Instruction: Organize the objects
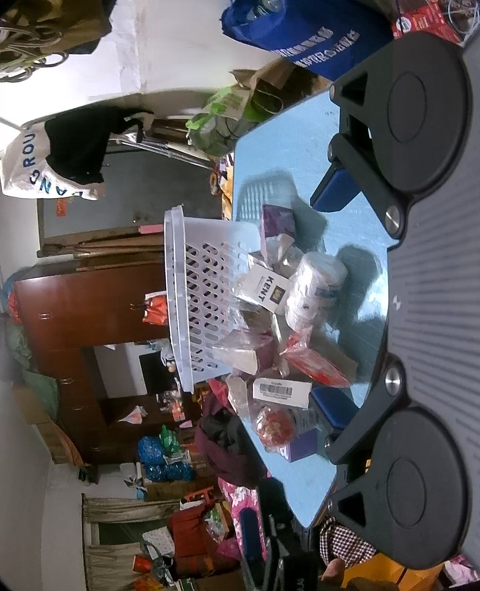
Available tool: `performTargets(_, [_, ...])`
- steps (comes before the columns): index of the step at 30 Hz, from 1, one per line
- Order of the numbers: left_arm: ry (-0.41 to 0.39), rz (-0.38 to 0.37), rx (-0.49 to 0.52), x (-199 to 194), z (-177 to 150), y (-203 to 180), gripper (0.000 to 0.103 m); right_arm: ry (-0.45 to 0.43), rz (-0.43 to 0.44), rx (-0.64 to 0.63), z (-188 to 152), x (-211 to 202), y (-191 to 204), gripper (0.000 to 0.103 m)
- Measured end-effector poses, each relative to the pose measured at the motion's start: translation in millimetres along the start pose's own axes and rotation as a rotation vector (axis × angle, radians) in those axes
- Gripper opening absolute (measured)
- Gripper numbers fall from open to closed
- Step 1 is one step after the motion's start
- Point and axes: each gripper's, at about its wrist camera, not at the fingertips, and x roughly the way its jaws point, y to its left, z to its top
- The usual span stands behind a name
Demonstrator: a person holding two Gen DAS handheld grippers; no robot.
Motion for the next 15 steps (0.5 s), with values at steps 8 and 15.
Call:
performTargets(8, [0.026,0.037,0.010,4.9,-6.2,5.7,0.103,-0.002,0.015,-0.005,-0.3,-0.3,0.0,0.103])
performTargets(15, [0.047,0.031,0.015,10.3,-10.0,6.2,0.103,0.001,0.006,0.000,-0.2,-0.2,-1.0,0.103])
